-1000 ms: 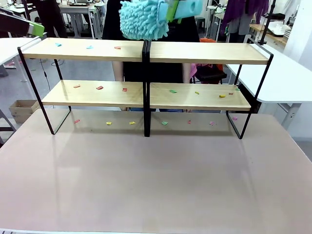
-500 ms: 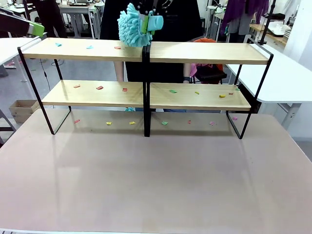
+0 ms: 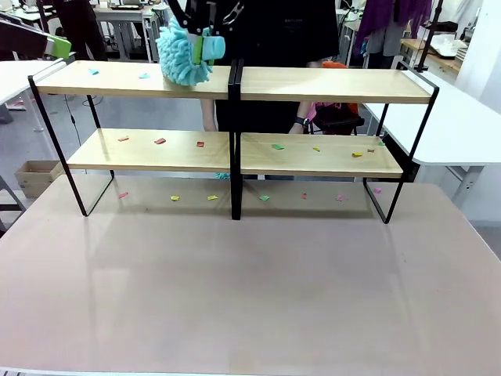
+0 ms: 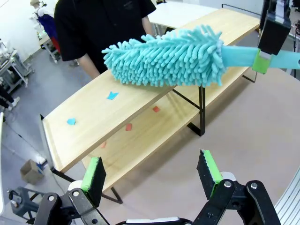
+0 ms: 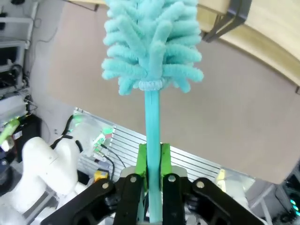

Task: Clean the shelves.
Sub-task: Clean a randomly selected level of the Shelf with the Duster.

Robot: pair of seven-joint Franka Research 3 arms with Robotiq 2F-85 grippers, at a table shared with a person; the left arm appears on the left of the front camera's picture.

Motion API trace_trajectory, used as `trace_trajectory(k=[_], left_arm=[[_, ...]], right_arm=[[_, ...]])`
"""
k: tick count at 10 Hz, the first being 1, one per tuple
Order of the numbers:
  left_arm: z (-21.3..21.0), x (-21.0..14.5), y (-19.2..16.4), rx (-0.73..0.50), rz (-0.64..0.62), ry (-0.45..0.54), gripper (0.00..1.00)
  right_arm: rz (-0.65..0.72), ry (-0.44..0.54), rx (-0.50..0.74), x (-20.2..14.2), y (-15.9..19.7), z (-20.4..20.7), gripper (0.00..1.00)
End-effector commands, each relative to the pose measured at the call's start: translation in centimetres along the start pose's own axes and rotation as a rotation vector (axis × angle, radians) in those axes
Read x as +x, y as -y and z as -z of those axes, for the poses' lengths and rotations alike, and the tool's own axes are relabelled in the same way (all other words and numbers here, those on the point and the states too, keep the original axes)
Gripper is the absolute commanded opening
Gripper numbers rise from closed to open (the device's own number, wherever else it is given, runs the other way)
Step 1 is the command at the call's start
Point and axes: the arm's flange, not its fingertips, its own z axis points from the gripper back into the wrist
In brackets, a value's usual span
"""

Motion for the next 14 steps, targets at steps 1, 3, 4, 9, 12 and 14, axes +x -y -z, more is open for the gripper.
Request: trace_trajectory(k=[1,3,4,9,12,14], left_arm=[[0.1,-0.1,0.0,-0.002,0.0,0.001,1.0],[0.1,-0.1,0.0,-0.002,0.0,0.001,1.0],[0.1,-0.1,0.0,-0.002,0.0,0.001,1.0],[0.1,-0.1,0.0,-0.002,0.0,0.001,1.0],[0.1,-0.1,0.0,-0.002,0.0,0.001,1.0],[0.1,-0.1,0.0,-0.002,0.0,0.001,1.0]], right_arm=[[-0.015,-0.004,-0.027,3.9,-3.4,-1.5,0.12],[-0.049,-0.012,-0.016,5.9,-4.6,-0.1,0.12],[-0.074,-0.01,0.008,6.4,-4.9,0.2,0.12],[-0.265,0.04,0.077,10.3,-7.5,1.3,0.12],[-0.34,0.07,0.075,12.0,-7.9,1.9,0.12],[-0.479,0.047,0.155,12.8,-6.6,1.3,0.12]])
